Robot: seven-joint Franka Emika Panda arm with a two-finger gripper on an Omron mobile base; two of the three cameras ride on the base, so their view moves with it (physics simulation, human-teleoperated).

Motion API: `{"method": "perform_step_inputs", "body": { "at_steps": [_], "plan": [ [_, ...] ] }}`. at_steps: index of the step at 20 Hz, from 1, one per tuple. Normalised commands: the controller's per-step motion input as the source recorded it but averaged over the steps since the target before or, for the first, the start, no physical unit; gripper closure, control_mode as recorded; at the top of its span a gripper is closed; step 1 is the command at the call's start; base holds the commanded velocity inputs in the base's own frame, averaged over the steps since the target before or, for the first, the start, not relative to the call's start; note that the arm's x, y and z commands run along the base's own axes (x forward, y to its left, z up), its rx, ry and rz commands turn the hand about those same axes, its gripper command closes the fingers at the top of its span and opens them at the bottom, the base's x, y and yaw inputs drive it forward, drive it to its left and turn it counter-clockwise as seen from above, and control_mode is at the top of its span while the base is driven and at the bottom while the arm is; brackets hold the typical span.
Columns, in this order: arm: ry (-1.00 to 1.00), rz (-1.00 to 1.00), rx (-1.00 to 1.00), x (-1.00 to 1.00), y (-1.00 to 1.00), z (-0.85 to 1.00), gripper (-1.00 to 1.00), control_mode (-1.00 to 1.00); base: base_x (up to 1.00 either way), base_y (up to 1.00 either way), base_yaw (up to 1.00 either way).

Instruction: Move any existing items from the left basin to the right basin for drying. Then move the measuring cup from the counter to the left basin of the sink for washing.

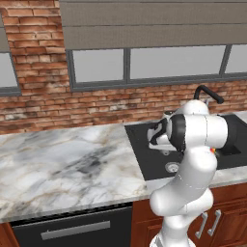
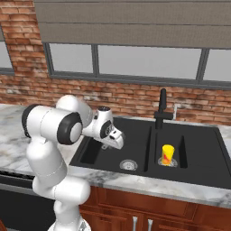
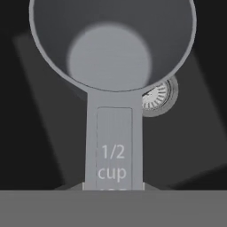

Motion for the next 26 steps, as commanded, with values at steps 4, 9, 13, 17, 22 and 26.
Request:
{"method": "perform_step_inputs", "body": {
  "at_steps": [4, 9, 13, 17, 22, 26],
  "plan": [
    [0.17, -0.18, 0.00, 0.06, -0.04, -0.28, 1.00, -1.00, 0.00, 0.00, 0.00],
    [0.15, -0.16, 0.02, 0.00, -0.09, -0.25, 1.00, -1.00, 0.00, 0.00, 0.00],
    [0.10, -0.12, 0.05, 0.00, -0.15, -0.16, 1.00, -1.00, 0.00, 0.00, 0.00],
    [0.09, -0.11, 0.06, 0.00, -0.21, -0.22, 1.00, -1.00, 0.00, 0.00, 0.00],
    [0.11, -0.08, 0.07, 0.00, -0.17, -0.34, 1.00, -1.00, 0.00, 0.00, 0.00],
    [0.12, -0.05, 0.04, 0.03, -0.09, -0.43, 1.00, -1.00, 0.00, 0.00, 0.00]
  ]
}}
